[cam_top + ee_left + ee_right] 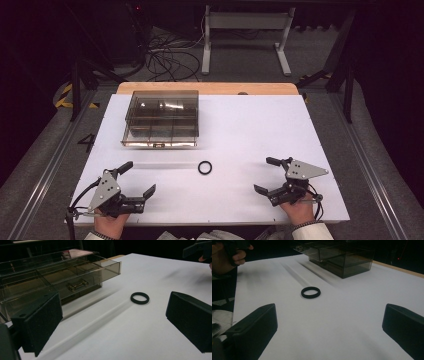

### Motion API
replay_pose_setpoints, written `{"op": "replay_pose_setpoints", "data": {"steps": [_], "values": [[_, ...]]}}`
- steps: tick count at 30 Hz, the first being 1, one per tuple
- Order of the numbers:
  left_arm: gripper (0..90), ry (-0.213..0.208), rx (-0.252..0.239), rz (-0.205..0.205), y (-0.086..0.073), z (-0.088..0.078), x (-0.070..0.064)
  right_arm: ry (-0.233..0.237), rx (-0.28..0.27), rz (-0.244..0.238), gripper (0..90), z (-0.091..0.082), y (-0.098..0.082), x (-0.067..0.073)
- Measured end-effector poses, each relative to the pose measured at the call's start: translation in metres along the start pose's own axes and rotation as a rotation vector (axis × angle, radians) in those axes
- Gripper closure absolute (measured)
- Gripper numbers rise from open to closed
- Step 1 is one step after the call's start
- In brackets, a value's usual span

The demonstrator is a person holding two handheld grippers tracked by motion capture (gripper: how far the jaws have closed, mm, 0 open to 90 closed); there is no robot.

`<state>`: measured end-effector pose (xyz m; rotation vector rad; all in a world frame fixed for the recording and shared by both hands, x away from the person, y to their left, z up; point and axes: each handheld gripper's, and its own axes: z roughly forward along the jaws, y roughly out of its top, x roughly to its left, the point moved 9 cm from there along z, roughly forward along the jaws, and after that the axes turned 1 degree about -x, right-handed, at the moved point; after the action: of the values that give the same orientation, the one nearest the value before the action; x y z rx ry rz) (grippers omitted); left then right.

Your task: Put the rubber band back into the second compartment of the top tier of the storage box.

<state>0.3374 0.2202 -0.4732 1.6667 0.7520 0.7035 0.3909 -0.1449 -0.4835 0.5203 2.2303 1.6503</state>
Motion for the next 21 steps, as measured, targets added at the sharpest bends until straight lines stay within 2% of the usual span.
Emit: {"op": "replay_pose_setpoints", "data": {"steps": [17, 21], "values": [[1.6, 0.005, -0.002, 0.006, 0.0018, 0.0002, 0.0017, 0.009, 0.005, 0.009, 0.5, 0.0003, -0.0012, -0.0004], [1.6, -0.001, 0.010, 0.001, 0.0021, 0.0015, 0.0002, 0.011, 0.007, 0.011, 0.5, 0.0008, -0.0015, -0.0004]]}}
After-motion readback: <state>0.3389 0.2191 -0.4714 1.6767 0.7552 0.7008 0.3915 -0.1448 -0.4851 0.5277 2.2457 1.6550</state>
